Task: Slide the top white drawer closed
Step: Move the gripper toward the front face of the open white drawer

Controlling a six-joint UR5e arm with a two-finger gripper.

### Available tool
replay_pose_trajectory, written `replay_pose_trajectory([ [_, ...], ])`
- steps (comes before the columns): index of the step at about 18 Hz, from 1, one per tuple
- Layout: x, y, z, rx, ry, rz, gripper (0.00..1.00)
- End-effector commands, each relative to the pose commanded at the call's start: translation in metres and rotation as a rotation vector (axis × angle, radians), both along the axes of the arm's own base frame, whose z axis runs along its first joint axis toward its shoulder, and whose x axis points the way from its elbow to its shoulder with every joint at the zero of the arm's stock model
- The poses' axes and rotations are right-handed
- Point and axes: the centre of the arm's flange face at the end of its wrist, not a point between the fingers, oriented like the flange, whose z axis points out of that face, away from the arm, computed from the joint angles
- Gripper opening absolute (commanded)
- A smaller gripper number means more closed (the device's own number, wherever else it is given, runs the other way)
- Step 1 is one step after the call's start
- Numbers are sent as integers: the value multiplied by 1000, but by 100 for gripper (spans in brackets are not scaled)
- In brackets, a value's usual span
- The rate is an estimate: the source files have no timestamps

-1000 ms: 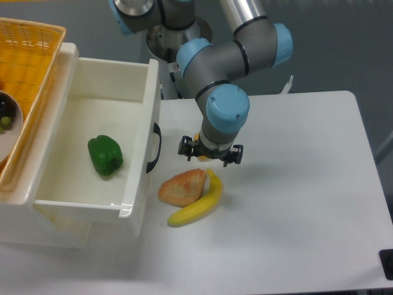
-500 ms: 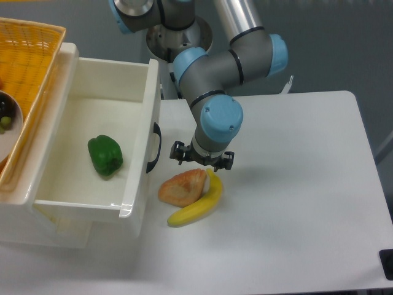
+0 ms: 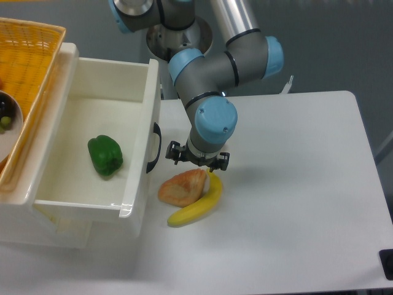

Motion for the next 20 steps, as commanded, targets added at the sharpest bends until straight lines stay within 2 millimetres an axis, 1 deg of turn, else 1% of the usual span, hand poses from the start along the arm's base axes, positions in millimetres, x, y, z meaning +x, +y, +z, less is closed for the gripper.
replay_pose_trajectory([
  [6, 8, 5, 1, 1, 1, -15, 100],
  [16, 10, 5, 3, 5, 2, -20, 100],
  [20, 14, 7, 7, 9, 7, -27, 100],
])
